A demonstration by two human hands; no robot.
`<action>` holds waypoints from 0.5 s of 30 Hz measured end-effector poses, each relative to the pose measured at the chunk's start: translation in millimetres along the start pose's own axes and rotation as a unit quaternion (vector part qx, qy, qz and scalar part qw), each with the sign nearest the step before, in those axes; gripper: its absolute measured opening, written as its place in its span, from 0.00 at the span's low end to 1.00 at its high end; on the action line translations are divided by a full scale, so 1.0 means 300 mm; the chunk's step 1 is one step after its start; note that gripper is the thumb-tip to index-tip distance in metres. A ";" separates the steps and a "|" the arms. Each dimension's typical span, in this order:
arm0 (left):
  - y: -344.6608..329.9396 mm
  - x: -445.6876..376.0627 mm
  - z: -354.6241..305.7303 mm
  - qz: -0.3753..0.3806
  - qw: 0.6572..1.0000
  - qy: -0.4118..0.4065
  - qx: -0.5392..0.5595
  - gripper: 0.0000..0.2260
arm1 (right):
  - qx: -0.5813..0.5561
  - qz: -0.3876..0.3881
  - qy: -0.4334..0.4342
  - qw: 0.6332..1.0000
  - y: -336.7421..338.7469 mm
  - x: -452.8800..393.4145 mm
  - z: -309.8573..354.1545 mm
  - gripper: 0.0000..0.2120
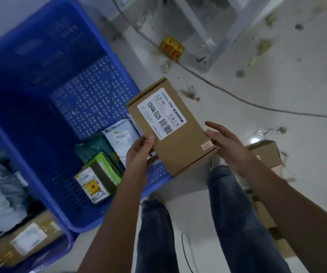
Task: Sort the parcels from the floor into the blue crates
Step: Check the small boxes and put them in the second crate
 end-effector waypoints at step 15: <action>0.716 -0.267 0.010 -0.082 0.988 0.054 0.120 0.24 | 0.194 0.076 -0.043 0.977 -0.789 0.053 -0.196 0.27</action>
Point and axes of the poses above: each hand's wrist, its own x-axis away from the middle knuckle, its own y-axis out of the back of the hand, z = x × y, the point moved 6 cm from there along -x, towards the middle knuckle, and after that the axes turned 11 degrees about -z, right-handed, at the moved point
